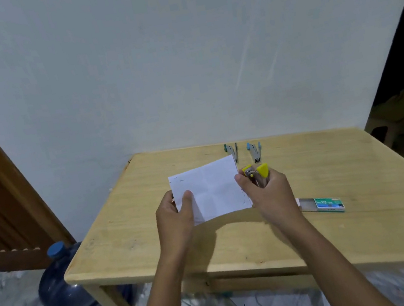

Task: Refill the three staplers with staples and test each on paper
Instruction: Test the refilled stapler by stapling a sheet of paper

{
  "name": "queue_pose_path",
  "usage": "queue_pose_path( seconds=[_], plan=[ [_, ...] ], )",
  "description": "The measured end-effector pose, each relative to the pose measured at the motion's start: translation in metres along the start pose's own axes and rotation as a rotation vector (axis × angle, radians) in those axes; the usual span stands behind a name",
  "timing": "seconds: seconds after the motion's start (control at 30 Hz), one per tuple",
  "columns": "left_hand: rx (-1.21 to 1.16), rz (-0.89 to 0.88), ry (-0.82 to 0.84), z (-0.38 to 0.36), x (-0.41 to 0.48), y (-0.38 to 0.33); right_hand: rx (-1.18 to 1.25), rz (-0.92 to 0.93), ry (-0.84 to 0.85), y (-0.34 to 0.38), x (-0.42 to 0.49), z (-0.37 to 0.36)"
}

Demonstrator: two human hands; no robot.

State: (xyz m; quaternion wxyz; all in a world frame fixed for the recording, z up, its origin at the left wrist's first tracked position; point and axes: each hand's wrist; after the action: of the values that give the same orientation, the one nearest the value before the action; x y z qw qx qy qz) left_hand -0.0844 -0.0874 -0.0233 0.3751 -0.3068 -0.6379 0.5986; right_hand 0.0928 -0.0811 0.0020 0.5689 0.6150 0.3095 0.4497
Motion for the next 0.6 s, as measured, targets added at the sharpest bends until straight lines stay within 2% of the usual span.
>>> queue_pose_path(
  seconds=[0.07,0.13,0.23,0.33,0.4,0.47,0.57,0.6],
  plan=[
    [-0.009,0.012,-0.005,-0.009,-0.012,0.000,-0.040,0.113,-0.029,-0.002,-0.011,-0.001],
    [-0.062,0.079,0.025,-0.016,-0.022,0.000,-0.059,0.163,0.045,-0.003,-0.024,-0.002],
    [-0.393,0.301,0.156,-0.022,-0.033,-0.010,-0.134,0.174,0.220,-0.004,-0.036,-0.005],
    [-0.665,0.489,0.226,-0.016,-0.040,-0.016,-0.217,0.150,0.283,-0.006,-0.039,-0.004],
    [-0.580,0.453,0.233,-0.015,-0.043,-0.015,-0.212,0.144,0.311,-0.005,-0.040,0.000],
    [-0.440,0.382,0.178,-0.015,-0.044,-0.010,-0.119,0.164,0.265,-0.003,-0.044,0.003],
    [-0.414,0.407,0.128,-0.011,-0.043,-0.009,0.059,0.117,-0.013,-0.002,-0.043,0.011],
    [-0.417,0.414,0.143,-0.009,-0.042,-0.011,0.061,0.085,-0.057,-0.003,-0.040,0.015]
  ],
)
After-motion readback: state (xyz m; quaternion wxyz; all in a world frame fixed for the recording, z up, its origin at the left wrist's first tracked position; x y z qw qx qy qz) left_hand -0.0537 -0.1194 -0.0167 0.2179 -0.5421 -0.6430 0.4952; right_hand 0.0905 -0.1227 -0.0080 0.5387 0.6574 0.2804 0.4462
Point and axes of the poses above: each hand's wrist, its own x-axis towards the middle knuckle, its own z-axis out of the back of the hand, y = z × x, and after that the axes turned 12 degrees about -y, right-handed
